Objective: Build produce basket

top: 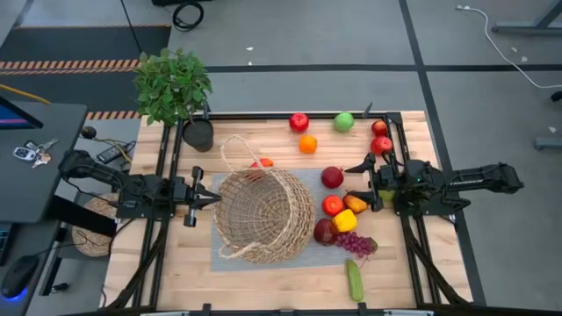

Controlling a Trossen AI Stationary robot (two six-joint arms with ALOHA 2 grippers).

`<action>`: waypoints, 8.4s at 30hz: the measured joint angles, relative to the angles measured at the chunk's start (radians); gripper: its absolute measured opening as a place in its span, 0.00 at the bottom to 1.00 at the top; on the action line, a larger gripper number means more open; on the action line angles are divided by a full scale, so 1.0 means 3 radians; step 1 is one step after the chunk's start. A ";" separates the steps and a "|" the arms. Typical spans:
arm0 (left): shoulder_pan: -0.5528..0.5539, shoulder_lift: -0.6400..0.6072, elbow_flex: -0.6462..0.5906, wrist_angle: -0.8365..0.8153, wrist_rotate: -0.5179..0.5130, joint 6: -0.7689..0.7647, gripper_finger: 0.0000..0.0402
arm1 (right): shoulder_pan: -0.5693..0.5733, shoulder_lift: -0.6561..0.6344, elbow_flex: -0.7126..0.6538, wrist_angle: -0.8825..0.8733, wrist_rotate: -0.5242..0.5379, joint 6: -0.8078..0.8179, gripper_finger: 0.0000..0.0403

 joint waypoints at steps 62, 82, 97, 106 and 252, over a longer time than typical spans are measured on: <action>0.0000 -0.0001 -0.0001 0.0001 0.0001 0.0000 0.08 | -0.0043 0.0077 0.0018 0.1322 0.0945 0.0498 0.87; 0.0000 0.0001 0.0001 0.0001 0.0000 0.0000 0.07 | -0.0935 0.0610 0.0959 -0.0936 0.0670 0.0633 0.86; 0.0000 0.0001 0.0000 0.0000 0.0001 0.0000 0.07 | -0.1224 0.1029 0.1437 -0.1675 0.0436 0.0679 0.86; -0.0001 0.0000 0.0000 0.0001 0.0000 0.0000 0.09 | -0.1160 0.1339 0.1498 -0.1750 0.0437 0.0860 0.86; 0.0000 -0.0001 0.0000 0.0001 0.0001 0.0000 0.09 | 0.0915 0.4861 0.4871 -0.0889 0.0974 -0.4269 0.93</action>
